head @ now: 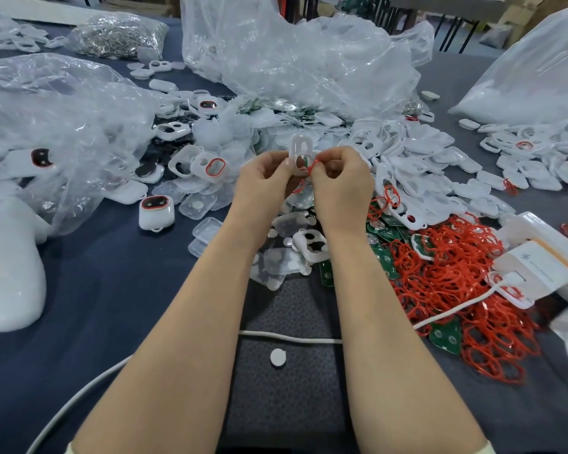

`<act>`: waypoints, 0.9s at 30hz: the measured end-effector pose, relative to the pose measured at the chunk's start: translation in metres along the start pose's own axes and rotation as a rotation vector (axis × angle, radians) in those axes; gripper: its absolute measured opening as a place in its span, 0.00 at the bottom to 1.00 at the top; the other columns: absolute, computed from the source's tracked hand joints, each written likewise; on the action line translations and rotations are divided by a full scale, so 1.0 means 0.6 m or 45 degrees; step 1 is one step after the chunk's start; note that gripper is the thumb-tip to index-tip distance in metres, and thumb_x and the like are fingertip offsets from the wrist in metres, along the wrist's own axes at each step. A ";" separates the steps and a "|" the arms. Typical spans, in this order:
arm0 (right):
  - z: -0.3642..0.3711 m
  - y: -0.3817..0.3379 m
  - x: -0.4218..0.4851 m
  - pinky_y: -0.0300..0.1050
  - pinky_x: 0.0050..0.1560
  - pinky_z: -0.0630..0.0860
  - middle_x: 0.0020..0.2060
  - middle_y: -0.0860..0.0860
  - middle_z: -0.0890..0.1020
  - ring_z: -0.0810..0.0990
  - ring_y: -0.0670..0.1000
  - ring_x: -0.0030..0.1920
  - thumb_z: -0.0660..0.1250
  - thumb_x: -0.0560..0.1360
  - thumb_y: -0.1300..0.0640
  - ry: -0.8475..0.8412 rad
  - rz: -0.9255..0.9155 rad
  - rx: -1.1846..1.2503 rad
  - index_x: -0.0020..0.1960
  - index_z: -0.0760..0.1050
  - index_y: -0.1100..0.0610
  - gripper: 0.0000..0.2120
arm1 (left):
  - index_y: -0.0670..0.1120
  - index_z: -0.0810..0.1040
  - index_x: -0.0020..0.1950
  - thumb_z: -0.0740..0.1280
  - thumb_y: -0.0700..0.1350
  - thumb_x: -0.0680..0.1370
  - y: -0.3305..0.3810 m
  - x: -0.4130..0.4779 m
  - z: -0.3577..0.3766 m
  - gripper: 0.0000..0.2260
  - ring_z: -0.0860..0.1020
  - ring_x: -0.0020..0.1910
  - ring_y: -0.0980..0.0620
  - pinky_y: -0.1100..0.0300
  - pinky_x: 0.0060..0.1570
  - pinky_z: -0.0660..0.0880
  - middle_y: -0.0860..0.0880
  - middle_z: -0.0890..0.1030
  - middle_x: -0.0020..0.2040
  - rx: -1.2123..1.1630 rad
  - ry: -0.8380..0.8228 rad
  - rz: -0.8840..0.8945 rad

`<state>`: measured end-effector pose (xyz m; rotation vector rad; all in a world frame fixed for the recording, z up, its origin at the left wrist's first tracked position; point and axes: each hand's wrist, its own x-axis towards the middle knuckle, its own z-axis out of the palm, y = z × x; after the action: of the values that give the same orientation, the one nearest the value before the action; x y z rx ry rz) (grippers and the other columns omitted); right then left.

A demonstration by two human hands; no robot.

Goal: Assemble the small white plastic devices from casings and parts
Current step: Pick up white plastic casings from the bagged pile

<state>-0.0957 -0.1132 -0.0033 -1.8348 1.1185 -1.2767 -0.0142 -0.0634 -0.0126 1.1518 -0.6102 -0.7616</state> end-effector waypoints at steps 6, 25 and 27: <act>0.002 0.002 0.001 0.35 0.44 0.73 0.35 0.45 0.76 0.75 0.43 0.38 0.67 0.74 0.63 0.010 -0.039 -0.088 0.47 0.80 0.61 0.04 | 0.43 0.77 0.49 0.63 0.39 0.80 -0.002 -0.005 0.003 0.03 0.81 0.47 0.49 0.55 0.54 0.79 0.44 0.82 0.46 0.261 -0.004 0.095; -0.002 0.002 0.006 0.29 0.40 0.70 0.33 0.42 0.75 0.74 0.38 0.34 0.69 0.75 0.60 -0.034 0.007 -0.042 0.46 0.81 0.60 0.04 | 0.46 0.78 0.46 0.62 0.41 0.81 -0.011 0.003 -0.001 0.07 0.83 0.49 0.46 0.54 0.54 0.79 0.44 0.83 0.45 0.270 0.042 0.133; -0.002 0.002 0.006 0.29 0.41 0.70 0.34 0.42 0.76 0.74 0.38 0.34 0.68 0.76 0.61 -0.039 0.010 -0.048 0.47 0.81 0.60 0.04 | 0.46 0.77 0.45 0.62 0.41 0.81 -0.010 0.003 -0.001 0.08 0.82 0.47 0.48 0.57 0.52 0.79 0.46 0.83 0.43 0.256 0.047 0.134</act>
<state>-0.0964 -0.1171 -0.0023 -1.8700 1.1394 -1.2268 -0.0140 -0.0662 -0.0186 1.3045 -0.7231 -0.5975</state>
